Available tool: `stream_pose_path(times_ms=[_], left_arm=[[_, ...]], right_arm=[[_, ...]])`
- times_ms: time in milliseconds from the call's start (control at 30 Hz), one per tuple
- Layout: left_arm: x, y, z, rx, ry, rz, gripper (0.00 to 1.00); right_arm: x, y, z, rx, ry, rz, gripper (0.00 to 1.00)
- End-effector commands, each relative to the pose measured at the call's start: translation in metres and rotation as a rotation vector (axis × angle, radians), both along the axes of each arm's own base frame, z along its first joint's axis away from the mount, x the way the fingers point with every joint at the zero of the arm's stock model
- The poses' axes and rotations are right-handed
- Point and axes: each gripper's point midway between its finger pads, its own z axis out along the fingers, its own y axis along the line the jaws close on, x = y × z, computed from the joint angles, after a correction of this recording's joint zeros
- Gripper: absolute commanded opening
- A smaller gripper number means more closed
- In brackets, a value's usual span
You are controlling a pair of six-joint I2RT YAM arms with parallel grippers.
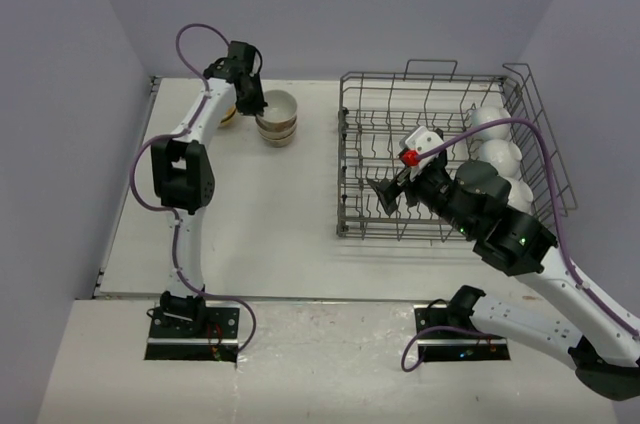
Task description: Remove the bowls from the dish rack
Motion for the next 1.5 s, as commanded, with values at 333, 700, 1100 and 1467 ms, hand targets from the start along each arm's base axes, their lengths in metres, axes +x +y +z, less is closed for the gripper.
stream_pose_path(times_ms=[333,700,1100,1467], left_arm=[[0.008,-0.004,0.03,-0.072,-0.106,0.021,0.14],[0.004,0.004,0.047,-0.072,-0.141,0.042,0.48],[0.0,0.012,0.049,-0.056,-0.116,0.04,0.3],[-0.007,0.013,0.036,-0.064,-0.079,0.034,0.18]], right_arm=[[0.0,0.005,0.006,0.034,-0.016,0.014,0.99],[0.002,0.008,0.003,0.022,-0.01,0.019,0.99],[0.001,0.007,0.004,0.024,-0.016,0.021,0.99],[0.012,0.003,0.0,0.035,0.012,-0.039,0.99]])
